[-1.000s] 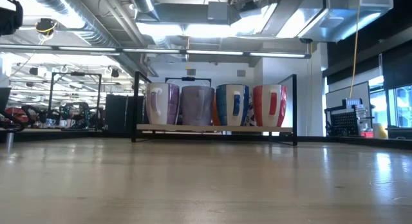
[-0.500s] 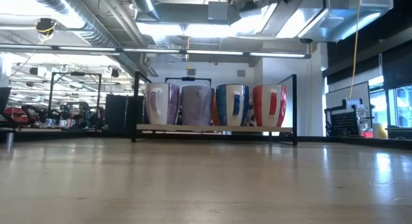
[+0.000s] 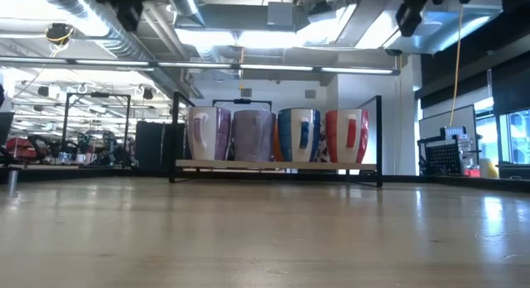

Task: Place coffee mugs
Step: Return to Home Position

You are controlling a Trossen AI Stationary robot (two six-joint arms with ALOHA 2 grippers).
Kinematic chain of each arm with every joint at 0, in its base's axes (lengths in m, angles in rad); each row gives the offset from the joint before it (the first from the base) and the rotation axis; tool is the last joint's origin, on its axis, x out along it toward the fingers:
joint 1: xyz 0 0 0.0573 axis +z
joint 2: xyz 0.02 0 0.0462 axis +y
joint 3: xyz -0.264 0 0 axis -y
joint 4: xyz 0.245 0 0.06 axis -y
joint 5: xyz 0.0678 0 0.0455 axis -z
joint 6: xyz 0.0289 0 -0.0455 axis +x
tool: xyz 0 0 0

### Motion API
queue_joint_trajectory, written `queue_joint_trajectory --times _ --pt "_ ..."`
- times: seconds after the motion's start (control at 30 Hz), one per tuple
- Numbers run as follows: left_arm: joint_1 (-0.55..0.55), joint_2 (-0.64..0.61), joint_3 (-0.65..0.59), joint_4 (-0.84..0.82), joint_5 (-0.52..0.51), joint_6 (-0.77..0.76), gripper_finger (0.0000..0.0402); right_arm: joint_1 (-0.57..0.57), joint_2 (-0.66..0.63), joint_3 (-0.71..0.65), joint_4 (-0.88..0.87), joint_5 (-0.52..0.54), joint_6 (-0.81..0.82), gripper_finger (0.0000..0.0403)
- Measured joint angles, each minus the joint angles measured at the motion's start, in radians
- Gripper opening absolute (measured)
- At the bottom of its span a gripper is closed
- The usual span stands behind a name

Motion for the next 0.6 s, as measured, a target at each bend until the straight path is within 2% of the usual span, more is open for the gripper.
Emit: queue_joint_trajectory --times 0.17,0.33,0.47,0.6 --pt "0.181 -0.043 -0.084 0.04 0.146 0.036 0.0001 0.002 -0.109 -0.124 0.11 0.044 0.041 0.0003" --pt "0.296 -0.137 -0.137 0.04 0.28 0.034 0.0001 0.002 -0.199 -0.197 0.12 0.172 0.084 0.0013" --pt "0.322 -0.162 -0.169 0.036 0.263 0.033 0.0005 0.002 -0.224 -0.212 0.042 0.224 0.112 0.0014" --pt "0.323 -0.162 -0.173 0.042 0.224 0.031 0.0013 0.002 -0.226 -0.212 0.048 0.228 0.109 0.0014"
